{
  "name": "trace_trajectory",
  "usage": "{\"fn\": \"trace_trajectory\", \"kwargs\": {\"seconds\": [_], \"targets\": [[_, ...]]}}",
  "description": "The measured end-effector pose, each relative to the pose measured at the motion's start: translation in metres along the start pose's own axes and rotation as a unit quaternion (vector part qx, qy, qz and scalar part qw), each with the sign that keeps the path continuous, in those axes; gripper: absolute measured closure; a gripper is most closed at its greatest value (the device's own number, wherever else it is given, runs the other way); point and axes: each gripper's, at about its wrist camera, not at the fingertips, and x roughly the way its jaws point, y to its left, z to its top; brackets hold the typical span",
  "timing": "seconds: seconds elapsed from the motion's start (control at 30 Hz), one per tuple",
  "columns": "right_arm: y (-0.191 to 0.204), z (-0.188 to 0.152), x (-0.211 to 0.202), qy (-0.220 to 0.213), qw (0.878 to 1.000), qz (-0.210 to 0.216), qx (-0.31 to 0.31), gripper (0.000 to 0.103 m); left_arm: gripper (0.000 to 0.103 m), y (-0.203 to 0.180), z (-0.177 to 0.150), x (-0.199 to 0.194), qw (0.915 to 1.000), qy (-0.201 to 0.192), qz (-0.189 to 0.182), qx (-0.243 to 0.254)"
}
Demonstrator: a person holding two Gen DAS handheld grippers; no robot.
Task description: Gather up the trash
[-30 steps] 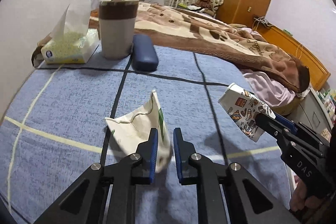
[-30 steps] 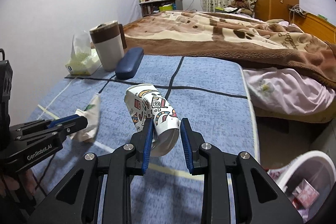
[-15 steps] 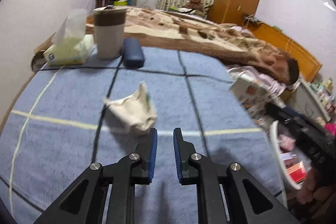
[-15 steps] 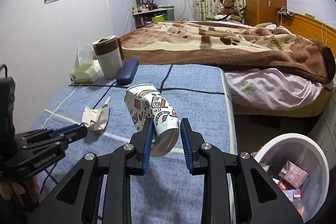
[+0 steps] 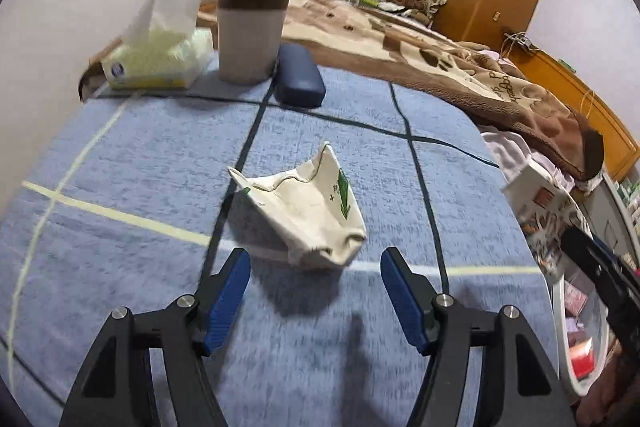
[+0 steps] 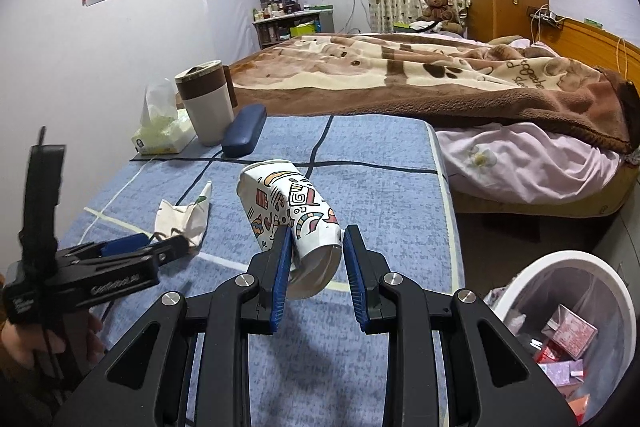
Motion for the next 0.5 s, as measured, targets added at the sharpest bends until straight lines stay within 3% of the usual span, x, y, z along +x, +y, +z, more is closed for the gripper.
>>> {"fn": "trace_trajectory", "kwargs": {"seconds": [0.23,0.33,0.5], "targets": [[-0.002,0.002,0.013,0.009,1.0,-0.003,0.0,0.075,0.036,0.005,0.013,0.031,0.9997,0.016,0.005,-0.019],[-0.002,0.003,0.016,0.011,1.0,-0.003,0.0,0.075,0.056,0.003,0.017,0.034,0.9999,0.011,0.006,-0.007],[-0.002,0.002,0.015,0.009,1.0,-0.007,0.004,0.075,0.063,-0.004,0.016,0.028,0.9999,0.0,0.006,0.013]]}}
